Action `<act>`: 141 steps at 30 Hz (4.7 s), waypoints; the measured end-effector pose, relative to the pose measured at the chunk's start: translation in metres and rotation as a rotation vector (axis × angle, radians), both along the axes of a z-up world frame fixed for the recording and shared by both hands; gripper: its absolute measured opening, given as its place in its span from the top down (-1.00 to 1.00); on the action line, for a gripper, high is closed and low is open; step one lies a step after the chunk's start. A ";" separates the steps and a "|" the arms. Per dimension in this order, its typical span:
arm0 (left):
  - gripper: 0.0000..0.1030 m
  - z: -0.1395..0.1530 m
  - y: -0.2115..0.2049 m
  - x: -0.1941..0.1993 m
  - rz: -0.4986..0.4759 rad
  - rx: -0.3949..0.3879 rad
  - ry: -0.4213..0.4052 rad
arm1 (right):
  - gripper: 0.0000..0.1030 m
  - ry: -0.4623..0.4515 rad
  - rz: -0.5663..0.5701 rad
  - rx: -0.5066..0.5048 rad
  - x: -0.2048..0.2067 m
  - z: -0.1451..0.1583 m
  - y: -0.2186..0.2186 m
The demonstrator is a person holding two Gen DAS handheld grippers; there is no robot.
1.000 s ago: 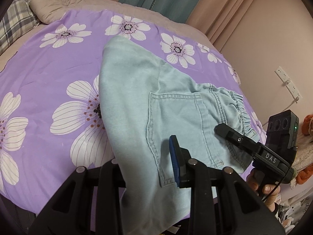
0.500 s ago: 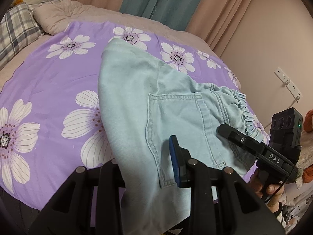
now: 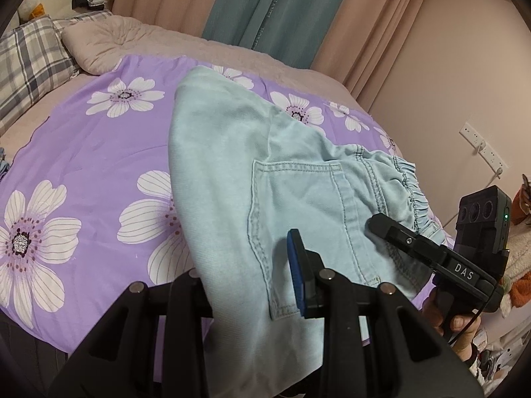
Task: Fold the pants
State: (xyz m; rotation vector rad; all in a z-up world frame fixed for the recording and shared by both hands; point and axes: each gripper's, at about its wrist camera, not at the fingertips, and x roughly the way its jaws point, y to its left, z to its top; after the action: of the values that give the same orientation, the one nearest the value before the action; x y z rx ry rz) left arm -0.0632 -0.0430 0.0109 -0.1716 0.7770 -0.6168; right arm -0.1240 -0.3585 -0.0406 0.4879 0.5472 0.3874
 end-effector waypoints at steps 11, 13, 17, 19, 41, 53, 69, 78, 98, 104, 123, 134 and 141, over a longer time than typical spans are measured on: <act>0.45 0.015 0.010 -0.009 -0.001 -0.020 -0.047 | 0.28 -0.047 0.010 -0.015 -0.006 0.013 0.004; 0.45 0.017 0.011 -0.009 -0.002 -0.021 -0.050 | 0.28 -0.054 0.010 -0.017 -0.007 0.016 0.005; 0.45 0.019 0.015 -0.008 -0.008 -0.026 -0.060 | 0.28 -0.063 0.010 -0.020 -0.009 0.019 0.007; 0.45 0.021 0.015 -0.008 -0.010 -0.029 -0.067 | 0.28 -0.070 0.009 -0.023 -0.010 0.020 0.007; 0.45 0.036 0.010 0.030 -0.003 -0.017 -0.102 | 0.28 -0.118 0.021 -0.055 0.016 0.035 0.006; 0.45 0.032 -0.008 0.075 -0.006 -0.003 -0.092 | 0.28 -0.121 0.007 -0.054 0.052 0.037 0.000; 0.45 0.009 -0.029 0.119 -0.003 0.025 -0.041 | 0.28 -0.070 -0.027 -0.049 0.094 0.022 -0.003; 0.45 -0.006 -0.038 0.139 0.001 0.040 -0.009 | 0.28 -0.042 -0.036 -0.046 0.109 0.012 -0.003; 0.45 -0.034 -0.051 0.171 0.007 0.071 0.043 | 0.28 0.004 -0.054 -0.052 0.133 -0.008 -0.005; 0.45 -0.041 -0.054 0.179 0.009 0.076 0.054 | 0.28 0.016 -0.059 -0.052 0.139 -0.012 -0.005; 0.45 -0.062 -0.061 0.197 0.015 0.092 0.087 | 0.28 0.046 -0.075 -0.059 0.150 -0.027 -0.002; 0.45 -0.075 -0.066 0.205 0.017 0.104 0.108 | 0.28 0.070 -0.081 -0.059 0.158 -0.035 -0.003; 0.45 -0.080 -0.068 0.209 0.018 0.113 0.120 | 0.28 0.083 -0.085 -0.058 0.161 -0.039 -0.002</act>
State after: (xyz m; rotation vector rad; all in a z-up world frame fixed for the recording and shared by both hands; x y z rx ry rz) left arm 0.1461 -0.1107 -0.0694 -0.1123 0.9227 -0.5475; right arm 0.0371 -0.3609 -0.0800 0.4715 0.6140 0.2700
